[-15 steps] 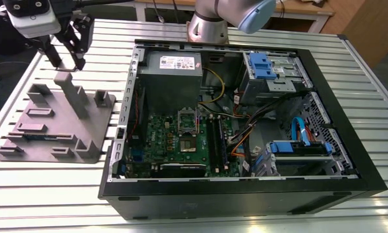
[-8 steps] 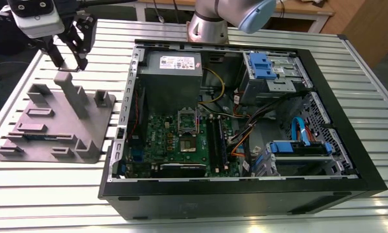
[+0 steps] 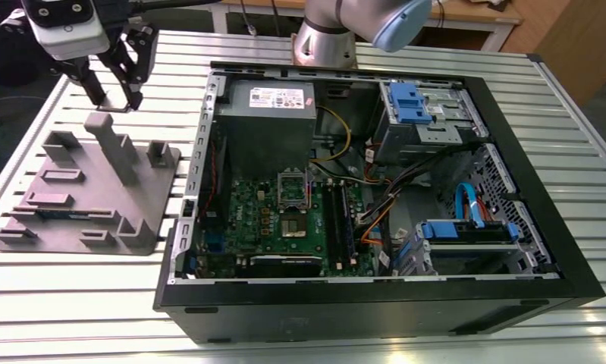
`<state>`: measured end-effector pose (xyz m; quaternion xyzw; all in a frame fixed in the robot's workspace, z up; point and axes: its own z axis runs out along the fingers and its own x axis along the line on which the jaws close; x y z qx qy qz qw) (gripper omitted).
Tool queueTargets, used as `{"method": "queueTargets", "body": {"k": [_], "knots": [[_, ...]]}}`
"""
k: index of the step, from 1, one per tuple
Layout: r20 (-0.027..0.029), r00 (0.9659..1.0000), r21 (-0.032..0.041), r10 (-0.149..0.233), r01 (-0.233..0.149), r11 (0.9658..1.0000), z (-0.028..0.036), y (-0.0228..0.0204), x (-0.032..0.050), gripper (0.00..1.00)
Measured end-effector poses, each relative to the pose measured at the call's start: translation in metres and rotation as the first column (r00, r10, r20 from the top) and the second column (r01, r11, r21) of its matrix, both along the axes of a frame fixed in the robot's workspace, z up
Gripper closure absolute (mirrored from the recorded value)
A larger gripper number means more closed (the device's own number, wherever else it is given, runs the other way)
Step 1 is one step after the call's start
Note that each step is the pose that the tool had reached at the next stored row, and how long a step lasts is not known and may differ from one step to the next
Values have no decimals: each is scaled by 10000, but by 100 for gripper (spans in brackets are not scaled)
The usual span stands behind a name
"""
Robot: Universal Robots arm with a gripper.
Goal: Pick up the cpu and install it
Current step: 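Pick up the cpu and move it towards the insertion slot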
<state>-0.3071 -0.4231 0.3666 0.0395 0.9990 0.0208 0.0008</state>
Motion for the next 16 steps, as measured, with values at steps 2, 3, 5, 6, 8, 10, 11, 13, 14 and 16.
{"method": "queueTargets", "body": {"k": [2, 3, 5, 6, 8, 10, 11, 13, 14, 16], "knots": [[0, 10000, 0, 0, 0, 10000, 0, 0, 15, 53], [0, 10000, 0, 0, 0, 10000, 0, 0, 22, 53], [-1, 10000, -1, 0, 0, 10000, 0, 0, 37, 53], [0, 10000, 0, 0, 0, 10000, 0, 0, 44, 53], [0, 10000, 0, 0, 0, 10000, 0, 0, 58, 53], [-1, 10000, 0, 0, 0, 10000, 0, 0, 73, 53], [-1, 10000, -1, 0, 0, 10000, 0, 0, 80, 53], [0, 10000, 0, 0, 0, 10000, 0, 0, 95, 53], [0, 10000, 1, 0, 0, 10000, -1, 0, 102, 53], [0, 10000, 0, 0, 0, 10000, 0, 0, 117, 53]]}}
